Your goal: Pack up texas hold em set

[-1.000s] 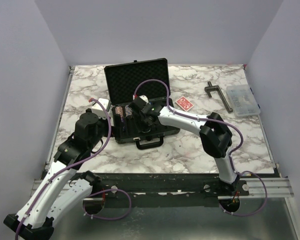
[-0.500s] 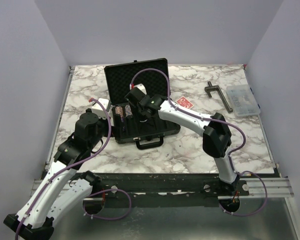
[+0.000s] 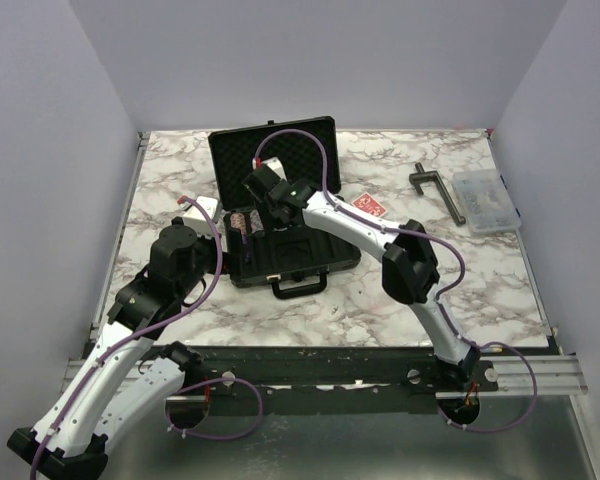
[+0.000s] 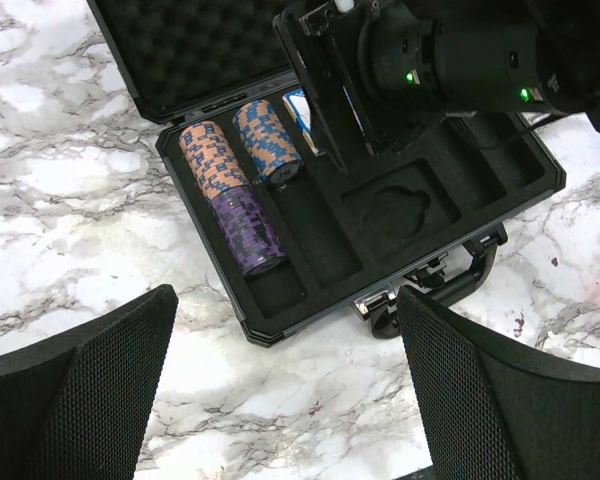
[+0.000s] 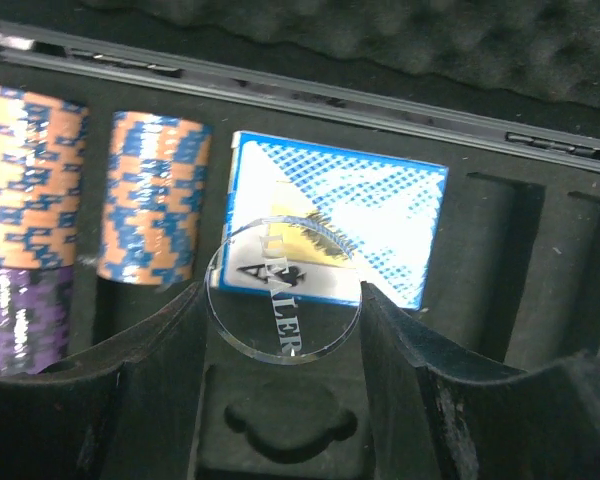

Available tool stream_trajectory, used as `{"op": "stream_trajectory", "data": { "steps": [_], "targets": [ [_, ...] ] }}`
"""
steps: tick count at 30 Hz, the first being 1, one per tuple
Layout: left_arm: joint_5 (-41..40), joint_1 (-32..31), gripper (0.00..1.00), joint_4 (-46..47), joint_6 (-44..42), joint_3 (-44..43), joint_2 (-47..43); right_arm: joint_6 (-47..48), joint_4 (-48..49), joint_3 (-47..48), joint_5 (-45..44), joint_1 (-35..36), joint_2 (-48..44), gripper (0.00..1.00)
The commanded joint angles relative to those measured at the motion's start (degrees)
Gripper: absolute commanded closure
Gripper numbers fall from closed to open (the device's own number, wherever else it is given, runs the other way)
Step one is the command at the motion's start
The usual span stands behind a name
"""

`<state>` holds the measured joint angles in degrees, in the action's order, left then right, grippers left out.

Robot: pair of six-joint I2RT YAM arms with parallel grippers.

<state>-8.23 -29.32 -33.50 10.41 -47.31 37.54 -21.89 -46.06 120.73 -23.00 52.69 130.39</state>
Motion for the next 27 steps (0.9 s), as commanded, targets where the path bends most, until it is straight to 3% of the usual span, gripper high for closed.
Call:
{"op": "stream_trajectory", "data": {
  "steps": [1, 18, 23, 27],
  "targets": [
    [-1.0, 0.1, 0.09, 0.6, -0.5, 0.6, -0.4, 0.9, -0.4, 2.2, 0.1, -1.9, 1.5, 0.58],
    [-1.0, 0.1, 0.09, 0.5, -0.4, 0.6, -0.2, 0.9, 2.1, 1.2, 3.1, -4.3, 2.6, 0.55],
    [-1.0, 0.1, 0.09, 0.6, -0.5, 0.6, -0.3, 0.5, 2.4, 0.7, 3.3, -4.3, 2.9, 0.43],
    [-1.0, 0.1, 0.09, 0.5, -0.4, 0.5, -0.3, 0.4, 2.5, 0.5, 3.1, -4.3, 2.9, 0.29]
  ]
}}
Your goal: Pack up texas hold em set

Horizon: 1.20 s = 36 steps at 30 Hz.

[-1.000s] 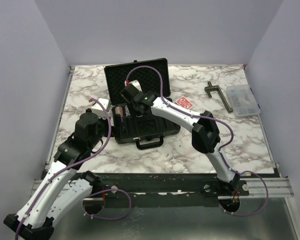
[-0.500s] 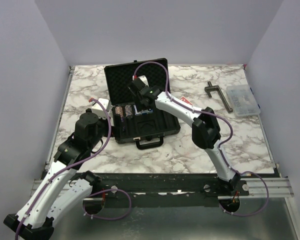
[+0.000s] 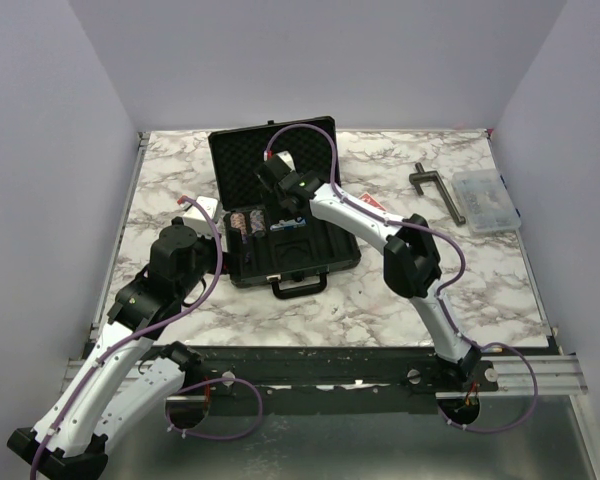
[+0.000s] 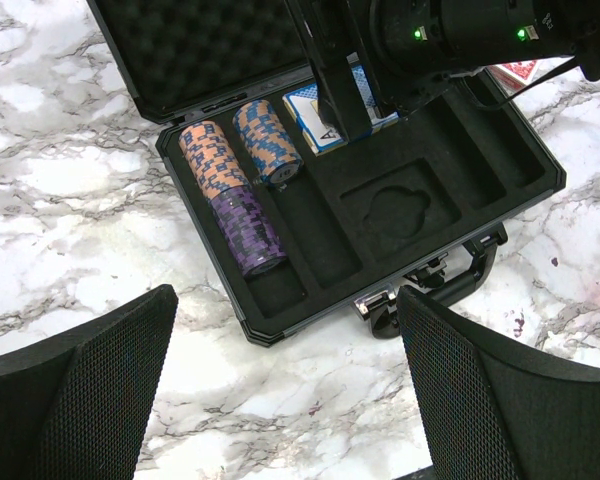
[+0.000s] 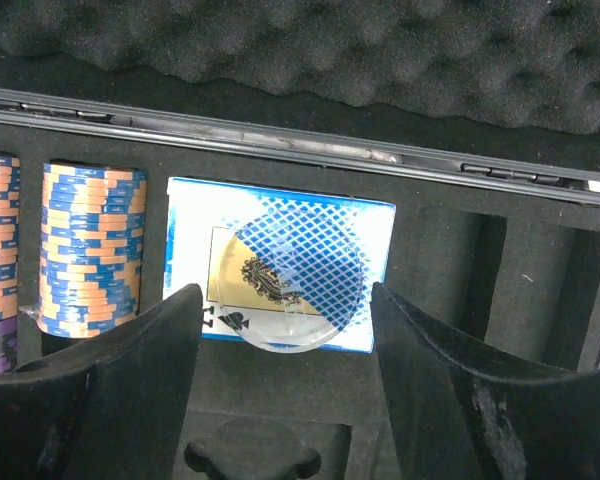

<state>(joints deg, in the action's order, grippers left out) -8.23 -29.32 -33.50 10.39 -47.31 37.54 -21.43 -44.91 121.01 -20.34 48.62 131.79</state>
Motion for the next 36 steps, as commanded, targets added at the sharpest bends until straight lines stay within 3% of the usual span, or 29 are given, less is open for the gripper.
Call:
{"op": "stream_trajectory", "data": {
  "steps": [1, 5, 12, 22, 28, 36],
  "targets": [
    [-1.0, 0.1, 0.09, 0.5, -0.4, 0.5, -0.3, 0.0, 1.3, 0.2, 0.3, -0.3, 1.4, 0.25],
    [-1.0, 0.1, 0.09, 0.6, -0.4, 0.6, -0.4, 0.2, 1.3, -0.1, 0.0, -0.3, 0.6, 0.17],
    [-1.0, 0.1, 0.09, 0.5, -0.5, 0.5, -0.4, 1.7, 1.9, -3.0, -3.1, -1.4, -5.2, 0.17],
    [-0.8, 0.1, 0.09, 0.6, -0.4, 0.5, -0.6, 6.8, 7.8, -17.4, -4.1, -9.6, -16.2, 0.18],
    [-0.7, 0.1, 0.09, 0.6, -0.5, 0.5, -0.6, 8.9, 13.8, -26.2, -3.5, -15.8, -20.0, 0.18],
    [-0.6, 0.1, 0.09, 0.6, -0.5, 0.6, -0.5, 19.2, 28.6, -39.7, -2.9, -20.1, -22.9, 0.16]
  ]
}}
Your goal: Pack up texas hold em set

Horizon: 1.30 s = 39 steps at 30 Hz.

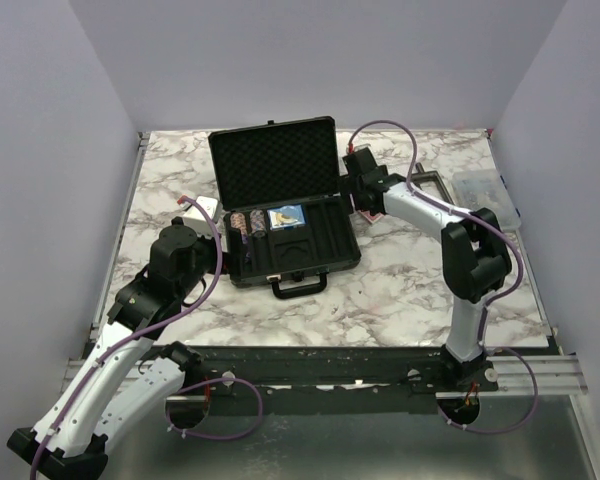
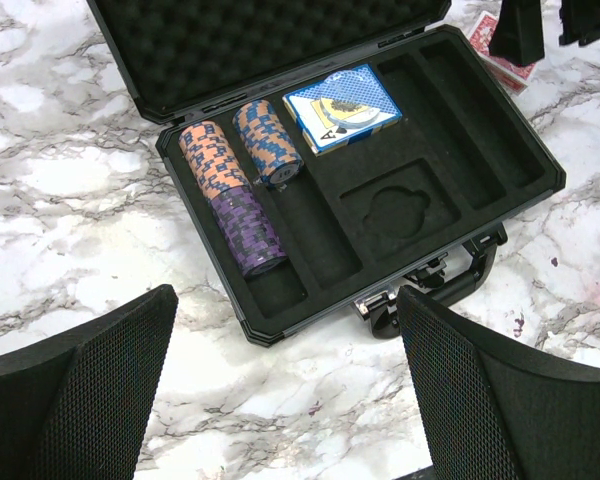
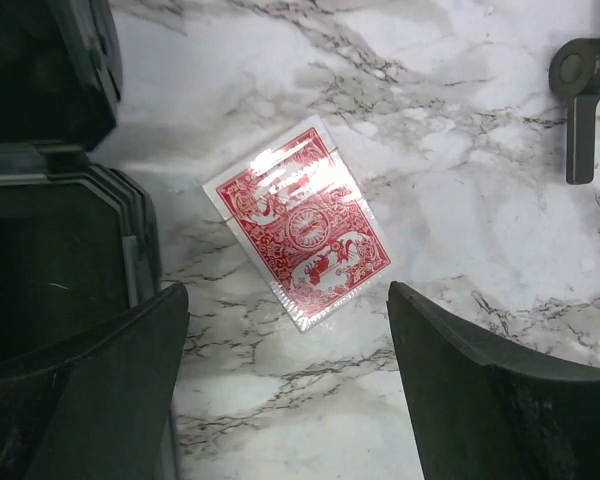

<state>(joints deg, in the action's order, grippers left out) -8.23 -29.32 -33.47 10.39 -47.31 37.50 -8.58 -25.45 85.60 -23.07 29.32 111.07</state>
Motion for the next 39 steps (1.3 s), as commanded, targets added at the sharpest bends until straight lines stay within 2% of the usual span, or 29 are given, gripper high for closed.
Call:
{"op": "stream_trajectory", "data": {
  "steps": [1, 11, 18, 33, 36, 39],
  "targets": [
    [-0.6, 0.1, 0.09, 0.6, -0.5, 0.6, -0.4, 6.7, 9.9, -4.9, 0.3, -1.3, -2.1, 0.16],
    [-0.4, 0.1, 0.09, 0.6, -0.4, 0.6, -0.3, 11.4, 9.3, -2.3, 14.5, -8.8, 3.6, 0.14],
    [-0.4, 0.1, 0.09, 0.6, -0.5, 0.6, 0.0, 13.4, 4.9, 0.8, 22.2, -9.6, 6.6, 0.17],
    [-0.2, 0.1, 0.09, 0.7, -0.4, 0.7, 0.6, 13.8, 2.2, 2.5, 22.6, -9.7, 11.0, 0.22],
    [-0.1, 0.1, 0.09, 0.7, -0.5, 0.7, 0.5, 13.5, 0.8, 4.0, 20.2, -9.6, 11.5, 0.32],
    [0.0, 0.1, 0.09, 0.7, -0.4, 0.7, 0.7, 12.8, 0.4, 4.1, 19.8, -9.7, 11.4, 0.36]
  ]
}}
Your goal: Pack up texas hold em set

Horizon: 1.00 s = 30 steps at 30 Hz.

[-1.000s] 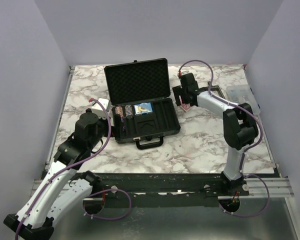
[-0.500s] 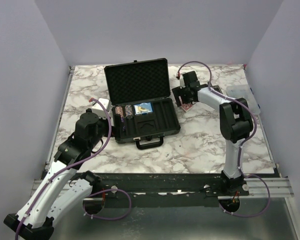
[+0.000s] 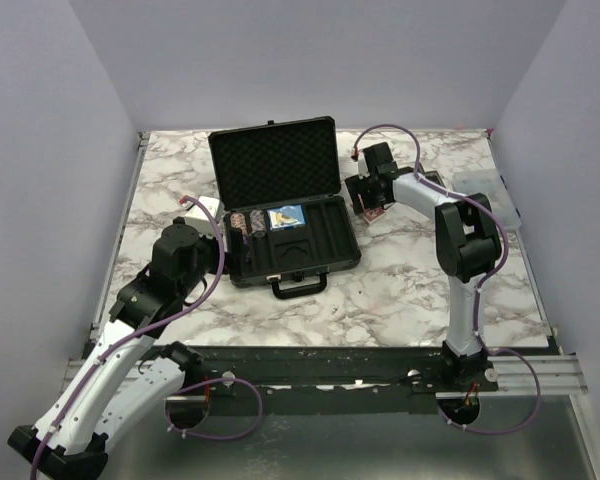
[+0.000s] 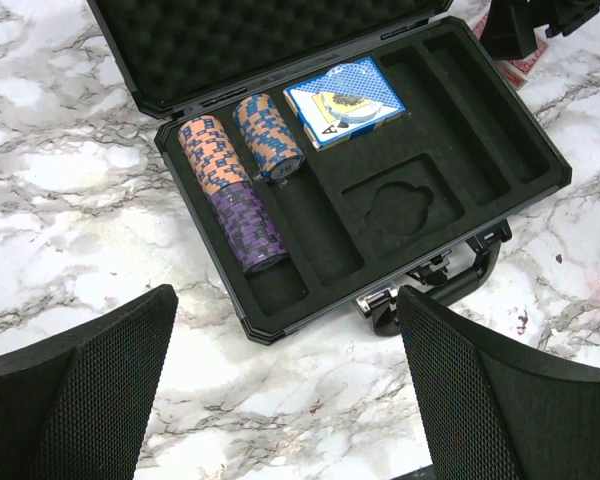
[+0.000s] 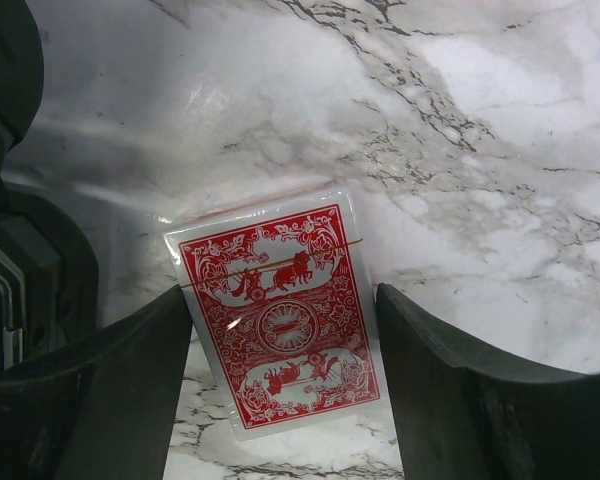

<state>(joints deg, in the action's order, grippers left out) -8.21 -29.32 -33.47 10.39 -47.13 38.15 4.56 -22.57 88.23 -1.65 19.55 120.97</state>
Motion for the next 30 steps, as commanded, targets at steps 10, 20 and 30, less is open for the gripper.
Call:
{"op": "stream_trajectory", "data": {
  "steps": [10, 20, 30],
  "targets": [
    [0.4, 0.1, 0.09, 0.7, -0.3, 0.5, 0.4, -13.8, -4.8, 0.1, -7.4, 0.1, 0.1, 0.44],
    [1.3, 0.1, 0.09, 0.8, -0.2, 0.4, 1.3, -22.9, -1.7, -9.1, -9.6, 0.1, -6.4, 0.21],
    [0.7, 0.1, 0.09, 0.8, -0.3, 0.5, 1.7, -17.4, -4.7, -7.6, -6.3, 0.1, -6.8, 0.21]
  ]
}}
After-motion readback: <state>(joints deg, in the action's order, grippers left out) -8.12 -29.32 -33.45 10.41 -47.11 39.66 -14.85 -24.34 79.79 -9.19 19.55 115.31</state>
